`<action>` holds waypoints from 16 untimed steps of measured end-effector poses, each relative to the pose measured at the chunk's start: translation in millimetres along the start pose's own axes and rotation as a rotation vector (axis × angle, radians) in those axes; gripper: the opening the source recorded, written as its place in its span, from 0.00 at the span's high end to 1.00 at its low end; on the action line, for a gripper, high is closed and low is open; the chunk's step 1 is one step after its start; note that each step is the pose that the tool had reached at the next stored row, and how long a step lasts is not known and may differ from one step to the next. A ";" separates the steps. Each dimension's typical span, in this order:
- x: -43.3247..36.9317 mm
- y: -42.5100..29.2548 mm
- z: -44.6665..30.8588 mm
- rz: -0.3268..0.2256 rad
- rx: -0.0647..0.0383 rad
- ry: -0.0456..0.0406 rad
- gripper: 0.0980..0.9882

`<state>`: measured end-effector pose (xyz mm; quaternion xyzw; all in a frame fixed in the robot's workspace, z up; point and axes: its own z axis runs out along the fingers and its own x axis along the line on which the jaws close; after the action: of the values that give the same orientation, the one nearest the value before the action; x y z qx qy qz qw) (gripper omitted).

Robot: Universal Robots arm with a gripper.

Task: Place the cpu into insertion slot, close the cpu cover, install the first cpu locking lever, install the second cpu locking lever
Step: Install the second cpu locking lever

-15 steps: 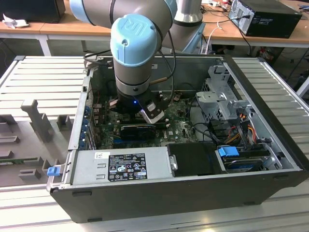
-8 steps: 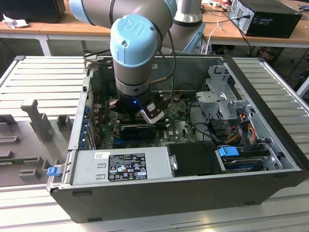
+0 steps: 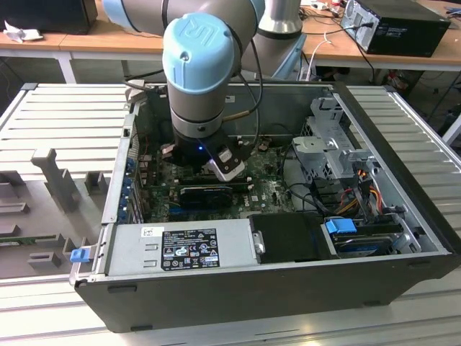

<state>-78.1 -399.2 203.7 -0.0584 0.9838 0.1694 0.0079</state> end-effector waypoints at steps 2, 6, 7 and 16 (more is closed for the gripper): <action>0.3 -2.3 3.9 0.000 0.000 0.0000 0.99; 1.4 -4.4 8.7 0.000 0.000 -0.0001 0.99; 2.3 -4.2 8.3 0.000 0.000 0.0000 0.99; 1.5 4.4 -15.5 0.000 0.000 -0.0001 0.99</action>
<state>-80.0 -400.4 219.7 -0.0583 0.9838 0.1694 0.0080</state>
